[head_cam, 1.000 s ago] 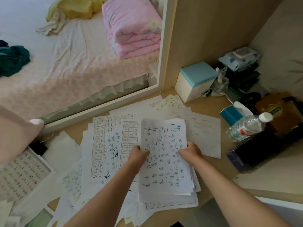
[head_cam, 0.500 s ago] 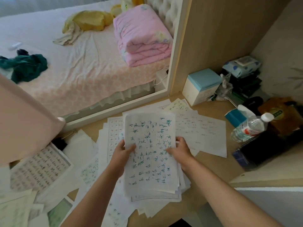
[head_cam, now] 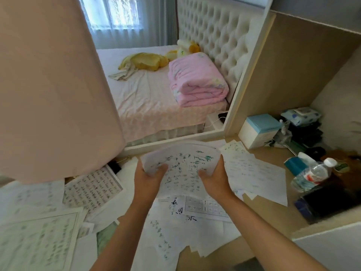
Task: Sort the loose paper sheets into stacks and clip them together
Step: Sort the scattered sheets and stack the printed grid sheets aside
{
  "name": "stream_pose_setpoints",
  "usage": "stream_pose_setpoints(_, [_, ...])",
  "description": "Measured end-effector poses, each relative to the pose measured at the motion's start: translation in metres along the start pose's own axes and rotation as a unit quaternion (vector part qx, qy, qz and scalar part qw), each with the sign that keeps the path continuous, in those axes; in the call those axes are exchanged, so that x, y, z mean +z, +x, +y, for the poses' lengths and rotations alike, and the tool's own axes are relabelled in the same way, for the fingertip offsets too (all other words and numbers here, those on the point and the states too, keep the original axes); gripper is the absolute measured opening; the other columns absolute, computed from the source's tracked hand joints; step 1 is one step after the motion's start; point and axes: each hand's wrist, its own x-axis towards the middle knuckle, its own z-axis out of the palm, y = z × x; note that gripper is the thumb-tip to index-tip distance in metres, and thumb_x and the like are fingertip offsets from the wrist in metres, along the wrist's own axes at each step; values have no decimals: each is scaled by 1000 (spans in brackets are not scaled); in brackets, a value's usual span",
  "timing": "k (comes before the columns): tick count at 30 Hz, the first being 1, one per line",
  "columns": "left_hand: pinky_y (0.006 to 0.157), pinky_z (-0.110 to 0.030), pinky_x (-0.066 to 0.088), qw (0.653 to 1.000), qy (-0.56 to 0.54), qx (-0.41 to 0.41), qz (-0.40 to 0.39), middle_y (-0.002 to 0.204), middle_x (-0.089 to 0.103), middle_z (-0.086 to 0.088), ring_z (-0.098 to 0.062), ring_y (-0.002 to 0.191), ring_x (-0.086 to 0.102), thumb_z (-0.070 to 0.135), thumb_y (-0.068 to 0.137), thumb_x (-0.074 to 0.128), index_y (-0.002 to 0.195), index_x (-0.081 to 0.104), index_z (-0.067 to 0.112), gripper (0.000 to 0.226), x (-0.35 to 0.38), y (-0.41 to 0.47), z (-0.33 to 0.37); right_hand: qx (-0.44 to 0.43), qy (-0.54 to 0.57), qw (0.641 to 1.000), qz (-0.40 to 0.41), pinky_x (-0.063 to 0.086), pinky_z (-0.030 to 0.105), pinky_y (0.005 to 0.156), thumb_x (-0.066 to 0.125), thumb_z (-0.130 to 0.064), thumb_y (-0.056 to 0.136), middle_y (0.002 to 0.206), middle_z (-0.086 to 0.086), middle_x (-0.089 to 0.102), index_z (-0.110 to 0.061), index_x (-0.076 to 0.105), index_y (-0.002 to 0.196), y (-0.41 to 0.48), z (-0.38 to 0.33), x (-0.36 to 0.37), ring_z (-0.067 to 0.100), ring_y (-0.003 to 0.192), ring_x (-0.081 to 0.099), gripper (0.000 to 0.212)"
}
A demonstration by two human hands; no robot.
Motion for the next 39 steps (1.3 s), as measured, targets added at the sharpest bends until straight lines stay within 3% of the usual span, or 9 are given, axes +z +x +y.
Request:
stream_pose_setpoints(2, [72,-17,54,1000,17,16,5,106,65,17,3,96,65,19,78,83,106,55,44,47,-8,-6,2,18,-5,1000,-7,47,12,82,67,-3,90,123,-7,53,-31,31,134,-7,-3,6,3,105,58,63])
stream_pose_setpoints(6, [80,-28,56,1000,22,15,0,116,62,9,-9,105,63,33,78,83,116,57,37,45,-20,-4,5,33,29,999,10,53,22,82,66,4,87,116,-4,63,-24,46,125,-11,-12,11,10,107,62,51])
stream_pose_setpoints(11, [82,-31,53,999,-21,26,31,97,70,5,-16,95,66,42,90,68,99,65,18,25,-19,-3,7,56,33,998,-17,51,23,84,65,3,87,124,-6,63,-23,46,136,-14,-13,22,10,111,61,59])
stream_pose_setpoints(14, [68,-30,44,997,-37,21,58,73,56,5,-14,70,54,36,93,61,76,53,16,27,-18,2,11,52,45,998,-2,52,23,72,58,9,87,113,-6,66,-25,54,118,-13,-16,25,11,101,64,46])
stream_pose_setpoints(18, [67,-27,41,997,-23,41,61,69,45,4,-14,69,45,41,97,56,71,45,18,36,-14,6,18,27,28,999,1,48,18,69,56,10,87,107,-9,65,-30,52,107,-11,-17,27,4,96,62,45])
stream_pose_setpoints(23, [69,-24,43,993,-23,27,115,88,68,7,-6,79,56,10,94,52,99,59,21,14,-11,14,19,13,28,1000,0,52,23,69,58,8,86,102,-1,67,-26,51,104,1,-9,25,12,93,66,39])
stream_pose_setpoints(27, [70,-18,43,991,21,55,118,97,56,9,-1,82,53,25,97,60,109,54,23,13,-8,14,13,3,7,1000,-19,56,28,81,58,6,88,111,0,66,-19,51,119,9,-1,24,14,100,65,40])
stream_pose_setpoints(35, [80,-23,45,990,4,62,124,96,65,1,-13,89,61,21,96,61,102,58,26,8,-8,21,5,-2,-28,996,-80,49,22,64,56,11,85,89,-1,61,-14,52,93,24,10,21,14,82,60,26])
stream_pose_setpoints(39, [83,-22,50,996,57,71,23,99,66,2,-10,92,65,41,80,71,123,49,15,55,-19,20,-7,24,9,996,-83,44,22,62,60,7,88,83,8,58,-1,54,92,32,20,19,20,76,54,11])
